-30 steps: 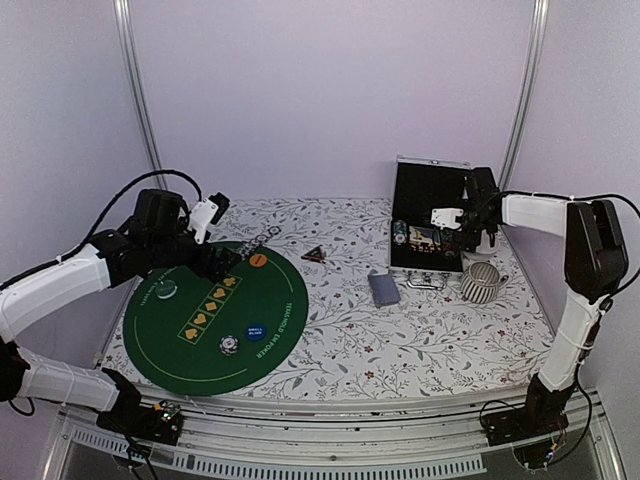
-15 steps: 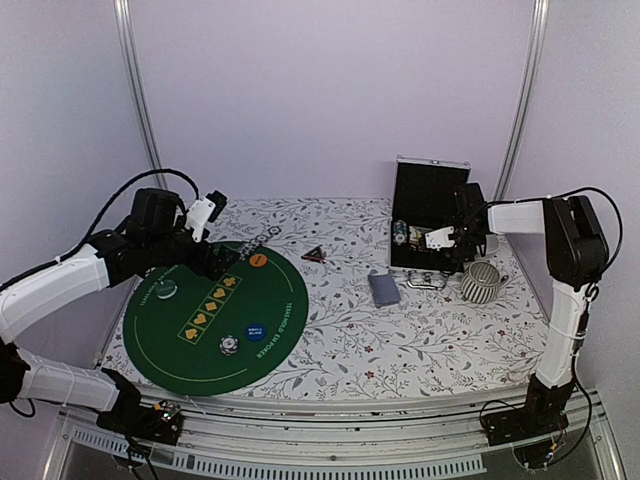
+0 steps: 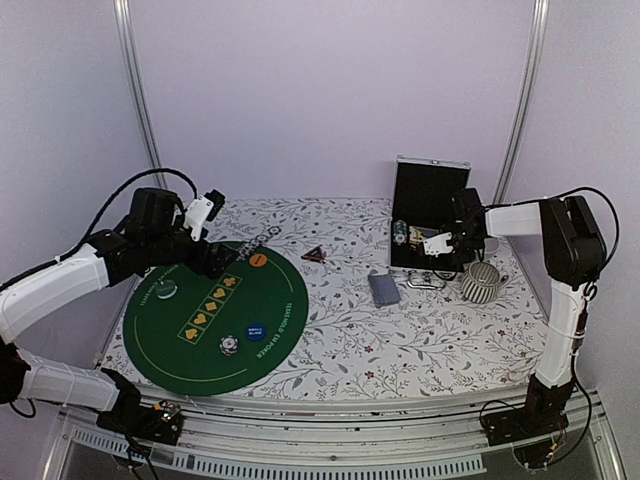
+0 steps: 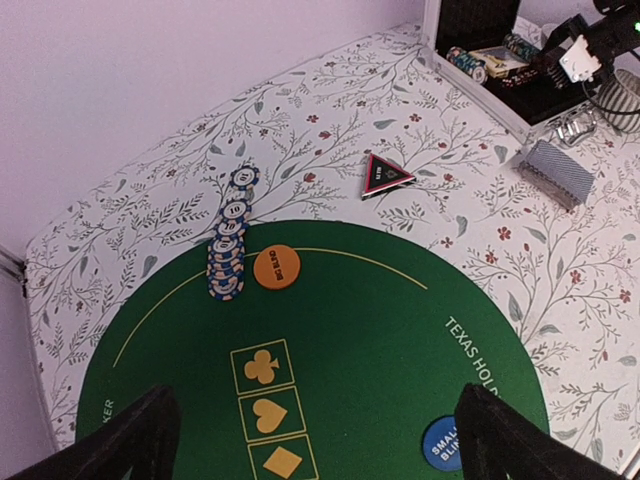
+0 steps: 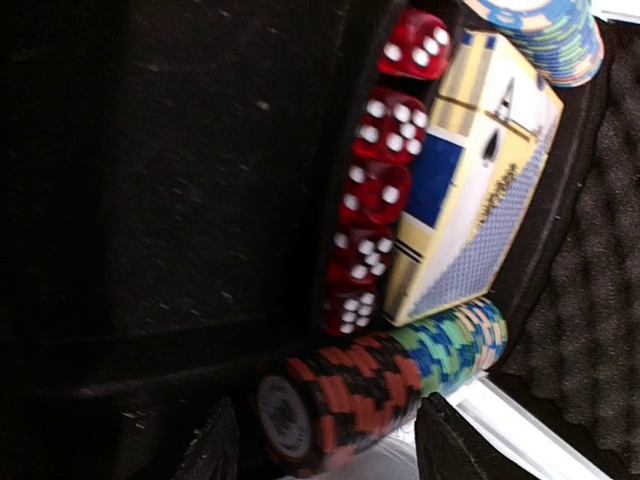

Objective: Distribute texas hold em gaming equipment
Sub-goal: Pick up the pile of poker chips from the chip case.

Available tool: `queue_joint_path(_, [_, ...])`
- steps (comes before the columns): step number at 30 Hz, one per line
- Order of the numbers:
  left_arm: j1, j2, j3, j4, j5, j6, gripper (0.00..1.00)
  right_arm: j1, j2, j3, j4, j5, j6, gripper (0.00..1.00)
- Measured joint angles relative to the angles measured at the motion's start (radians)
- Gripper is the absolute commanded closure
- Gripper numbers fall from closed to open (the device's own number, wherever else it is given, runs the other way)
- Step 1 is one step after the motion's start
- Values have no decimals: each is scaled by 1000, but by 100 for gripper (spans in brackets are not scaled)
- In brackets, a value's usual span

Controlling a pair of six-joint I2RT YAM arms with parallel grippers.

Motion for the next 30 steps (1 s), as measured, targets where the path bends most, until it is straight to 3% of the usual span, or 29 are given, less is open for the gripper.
queue_joint_path(4, [1,0,-1,0,8,0,2,1,-3,-4,-19,-16,4,45])
queue_joint_path(17, [2,0,-10,3,22,0,2,6,-8,3,-37,27,24,43])
queue_joint_path(22, [2,-1,-11,3,23,0,2,13,-4,5,-43,48,24,50])
queue_joint_path(26, [2,-4,-11,3,23,0,2,13,-6,4,-43,63,19,63])
queue_joint_path(30, [2,-11,-12,5,29,0,2,14,-10,-3,-50,69,19,64])
